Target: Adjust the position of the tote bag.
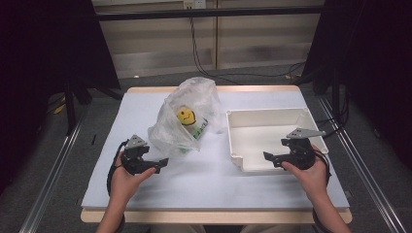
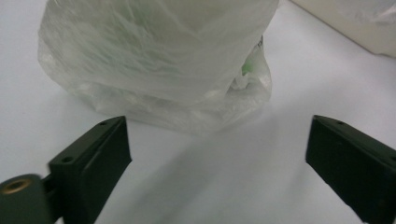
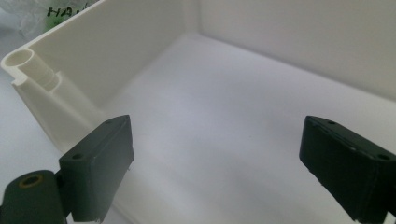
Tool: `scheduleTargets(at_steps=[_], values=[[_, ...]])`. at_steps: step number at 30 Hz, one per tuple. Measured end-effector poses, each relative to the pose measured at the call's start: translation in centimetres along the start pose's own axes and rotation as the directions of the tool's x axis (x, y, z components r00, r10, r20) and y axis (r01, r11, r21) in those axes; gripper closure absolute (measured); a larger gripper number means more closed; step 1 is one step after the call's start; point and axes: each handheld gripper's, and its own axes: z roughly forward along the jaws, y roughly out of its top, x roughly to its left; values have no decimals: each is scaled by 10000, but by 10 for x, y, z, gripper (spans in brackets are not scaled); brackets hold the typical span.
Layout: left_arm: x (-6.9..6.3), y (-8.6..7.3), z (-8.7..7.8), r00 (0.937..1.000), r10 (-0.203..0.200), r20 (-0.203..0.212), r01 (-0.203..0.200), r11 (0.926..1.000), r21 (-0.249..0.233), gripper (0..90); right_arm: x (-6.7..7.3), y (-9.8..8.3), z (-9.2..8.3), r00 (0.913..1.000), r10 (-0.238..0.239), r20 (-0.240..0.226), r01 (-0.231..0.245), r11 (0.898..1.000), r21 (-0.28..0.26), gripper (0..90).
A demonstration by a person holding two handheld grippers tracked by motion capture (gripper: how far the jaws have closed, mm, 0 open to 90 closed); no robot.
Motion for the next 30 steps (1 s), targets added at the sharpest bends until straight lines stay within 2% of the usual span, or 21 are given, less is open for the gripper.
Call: scheduleTargets(at_steps=[1,4,5,7,8,11,15,18,19,20,21,23,24,25,26,27,30], values=[[0,1,-2,9998,-82,-162,80,9999,-148,134,1,0,0,10000,-30,-27,30,10000,-21,98],[2,2,-3,9994,-71,-326,67,9999,-124,171,3,0,-1,9999,-53,-111,52,10000,-73,100],[1,3,-1,9992,-213,-353,205,9996,-218,199,4,1,-2,9997,-209,-99,208,9997,-87,100],[0,3,0,9985,-306,-455,296,9993,-218,220,4,1,-2,9998,-200,-70,199,9998,-76,100],[2,4,2,9981,-308,-543,286,9988,-399,247,3,1,-1,9998,-129,-148,128,9999,-72,100],[4,6,2,9975,-371,-607,339,9980,-527,289,3,-1,1,9997,-152,-178,153,9999,15,100],[2,11,5,9974,-446,-565,406,9967,-705,293,4,0,2,9997,-190,-150,192,9998,86,100],[5,11,11,9968,-556,-581,513,9960,-727,355,3,0,3,9998,-111,-144,111,9999,31,100],[6,11,11,9968,-616,-501,576,9953,-773,484,3,1,4,9999,-21,-172,22,10000,52,100],[6,11,12,9967,-618,-531,571,9947,-849,484,3,1,4,9999,-21,-172,22,10000,52,100],[7,13,11,9966,-544,-611,495,9957,-780,538,3,1,4,9999,-45,-143,45,10000,52,100],[9,14,9,9967,-625,-517,575,9939,-937,686,5,3,5,9998,-140,-123,141,9999,28,102],[12,14,6,9975,-556,-440,523,9958,-745,789,9,5,6,9998,-148,-142,148,9999,27,105],[12,14,6,9975,-556,-440,523,9958,-745,833,9,5,6,9998,-148,-142,148,9999,27,105],[13,13,3,9976,-544,-438,507,9953,-821,833,10,5,7,9997,-190,-159,191,9998,63,107],[15,13,0,9977,-548,-387,515,9955,-796,885,12,5,8,9996,-253,-129,254,9997,52,109],[18,13,-10,9973,-623,-386,593,9955,-742,900,15,6,10,9994,-307,-173,309,9995,119,110]])
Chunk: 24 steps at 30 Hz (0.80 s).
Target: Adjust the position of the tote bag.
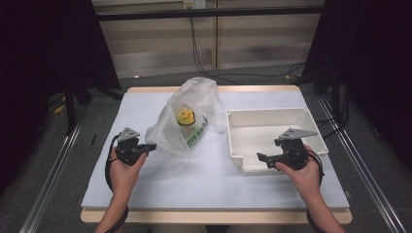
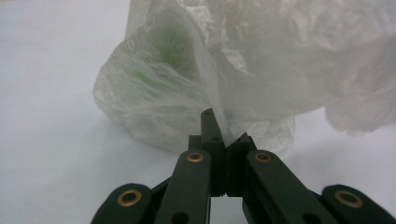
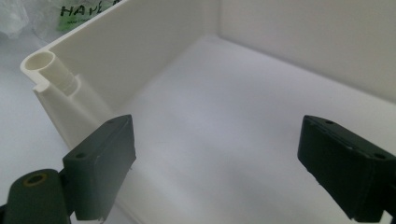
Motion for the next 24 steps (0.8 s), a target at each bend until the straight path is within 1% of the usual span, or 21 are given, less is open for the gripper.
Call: scheduleTargets(at_steps=[2,3,4,5,7,9,10,12,13,16,17,18,19,20,21,22,24], values=[[2,0,-3,10000,-11,10,11,10000,-17,900,0,0,0,10000,-17,-11,17,10000,17,110],[3,0,-5,10000,-82,48,82,10000,-32,900,1,-1,0,10000,-63,26,63,10000,70,111],[8,-1,-11,9998,-190,24,189,9998,32,900,0,-2,0,10000,-82,30,82,9999,117,113],[8,-1,-11,9998,-190,24,189,9998,32,900,0,-2,0,10000,-82,30,82,9999,117,113],[13,-4,-17,9995,-317,45,317,9995,52,900,-1,-3,-1,9999,-78,103,76,9999,118,113],[21,-7,-28,9996,-258,-146,261,9995,202,900,-4,-3,-3,9998,-31,174,28,9999,167,113],[24,-9,-32,9995,-306,-90,308,9993,192,900,-4,-3,-3,9999,-16,160,14,9999,163,113],[30,-12,-40,9990,-395,-214,397,9992,80,900,-4,-3,-3,9998,-87,168,84,9998,169,113],[30,-12,-40,9990,-395,-214,397,9992,80,900,-4,-3,-3,9998,-87,168,84,9998,169,113],[40,-17,-49,9981,-496,-354,501,9987,121,900,-3,-3,-4,9998,-54,181,51,9999,163,113],[43,-18,-52,9976,-541,-436,546,9984,119,900,-3,-2,-3,9998,-94,169,92,9999,134,113],[49,-20,-58,9952,-711,-671,712,9975,-6,900,-3,-2,-3,9999,-54,159,52,9999,150,113],[53,-21,-61,9947,-702,-753,706,9975,26,900,-3,-1,-2,9998,-68,160,65,9999,159,113],[53,-21,-61,9947,-702,-753,706,9975,26,900,-3,-1,-2,9998,-91,164,89,9999,134,113],[56,-22,-61,9935,-740,-870,744,9972,18,900,-3,0,-1,9998,-106,146,104,9998,146,113],[59,-23,-61,9930,-798,-869,808,9967,80,900,-3,0,-1,9998,-106,146,104,9998,146,113],[65,-23,-56,9930,-730,-926,747,9971,153,900,-3,2,1,9999,-114,97,113,9999,121,113]])
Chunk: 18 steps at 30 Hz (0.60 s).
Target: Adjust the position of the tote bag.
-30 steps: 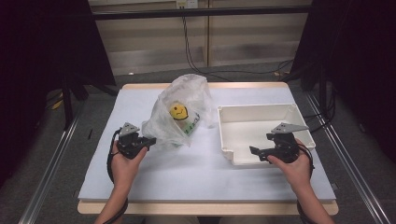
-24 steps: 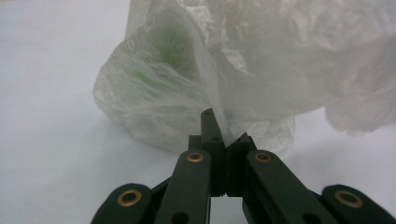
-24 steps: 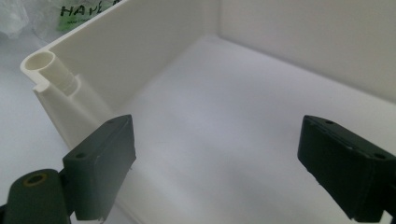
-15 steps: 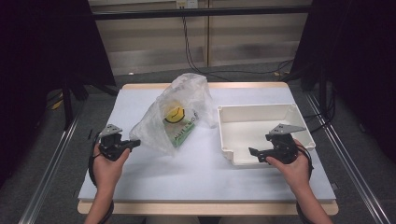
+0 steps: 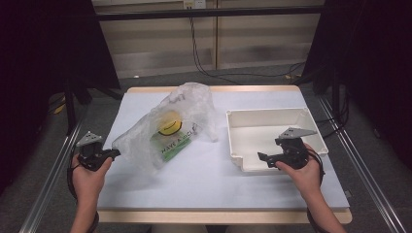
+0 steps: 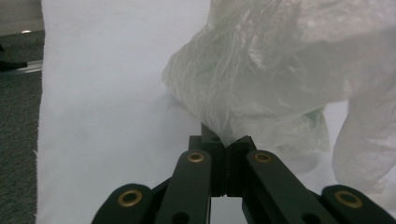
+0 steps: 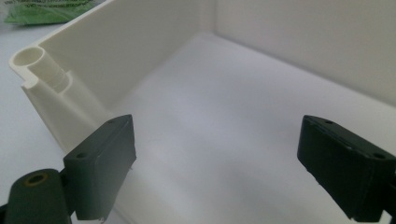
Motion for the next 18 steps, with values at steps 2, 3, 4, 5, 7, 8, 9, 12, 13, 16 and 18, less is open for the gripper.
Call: scheduleTargets(at_steps=[2,3,4,5,7,8,9,12,13,16,18], values=[[4,2,7,9999,-126,-106,125,9999,-78,900,1,2,4,9999,-80,-130,80,10000,11,113],[8,3,11,9996,-245,-152,244,9997,-83,900,2,3,5,9999,-69,-116,70,10000,61,113],[8,3,11,9996,-245,-152,244,9997,-83,900,2,3,5,9999,-69,-116,70,10000,61,113],[9,3,12,9994,-225,-261,223,9997,-94,900,3,3,5,9998,-141,-147,142,9999,74,113],[9,2,12,9991,-375,-202,370,9990,-234,900,4,5,6,9996,-240,-127,240,9997,37,113],[9,1,12,9989,-397,-243,389,9988,-291,884,4,5,6,9997,-186,-156,187,9998,25,113],[8,1,12,9989,-401,-252,394,9988,-295,835,4,5,6,9997,-191,-148,191,9998,-2,115],[4,-2,11,9985,-495,-241,486,9982,-362,674,4,6,5,9997,-183,-136,183,9998,29,119],[2,-3,11,9983,-551,-170,545,9980,-316,614,3,6,4,9998,-140,-132,140,9999,28,119],[-1,-9,8,9988,-487,-45,487,9987,-135,543,3,9,2,9999,-93,-129,92,9999,-92,132],[-4,-13,6,9983,-573,69,574,9983,-42,521,2,12,-1,9999,-96,-136,92,9997,-238,140]])
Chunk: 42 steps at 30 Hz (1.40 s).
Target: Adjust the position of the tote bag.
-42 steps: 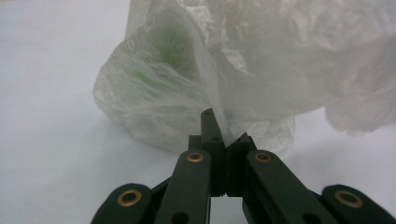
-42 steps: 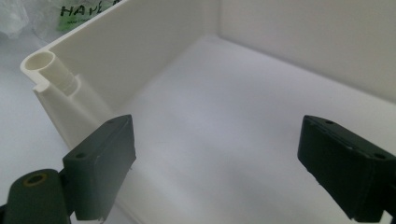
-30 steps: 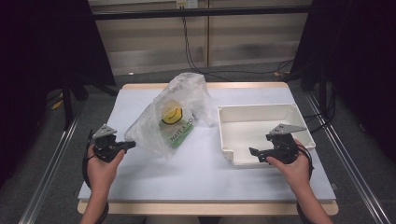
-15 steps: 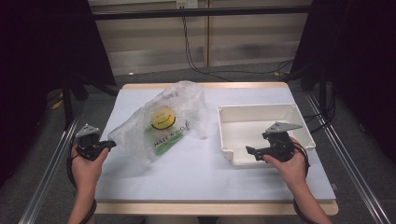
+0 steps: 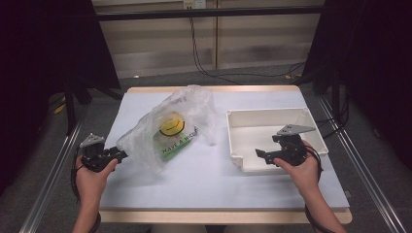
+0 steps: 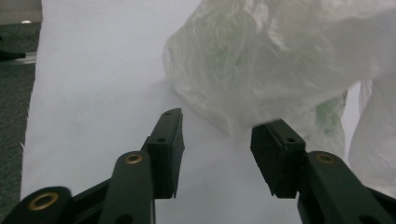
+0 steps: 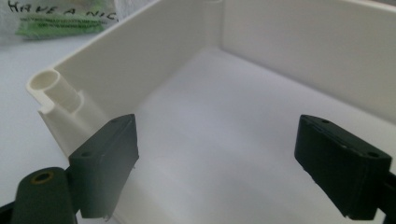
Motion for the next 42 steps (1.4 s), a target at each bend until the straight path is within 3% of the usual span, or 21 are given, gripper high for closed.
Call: scheduleTargets(at_steps=[4,8,13,14,20,24,26,27,29,31,33,36,42], values=[[-9,-6,0,9993,-103,372,92,9996,277,477,1,3,2,10000,34,-88,-34,10000,-24,142],[-22,-7,6,9979,309,565,-343,9976,608,480,2,1,6,9999,69,-137,-67,9999,127,142],[-30,-9,15,9949,313,955,-365,9979,529,452,3,0,5,9999,52,-107,-50,9999,117,144],[-31,-10,16,9947,465,917,-520,9970,580,452,3,0,5,9999,52,-107,-50,9999,117,144],[-43,-10,28,9936,175,1117,-232,9985,494,412,7,2,8,9997,-114,-206,118,9998,157,144],[-54,-8,43,9950,344,933,-386,9983,440,366,11,3,8,9995,-168,-265,172,9998,125,145],[-56,-5,46,9954,299,910,-326,9991,284,428,12,3,7,9995,-209,-237,211,9997,101,146],[-56,-3,48,9942,444,983,-478,9983,320,545,13,2,7,9995,-188,-256,190,9998,87,147],[-56,-2,49,9937,438,1031,-471,9984,298,572,13,2,7,9995,-211,-252,214,9997,100,148],[-53,-2,49,9926,253,1184,-287,9992,270,698,13,2,7,9994,-224,-257,227,9997,126,150],[-49,-1,48,9915,346,1257,-399,9984,397,816,14,2,9,9993,-257,-261,261,9995,155,152],[-43,0,43,9910,135,1331,-177,9994,307,874,15,3,9,9991,-283,-314,288,9995,163,158],[-21,0,30,9975,482,514,-498,9983,291,900,18,8,8,9985,-265,-486,267,9996,37,175]])
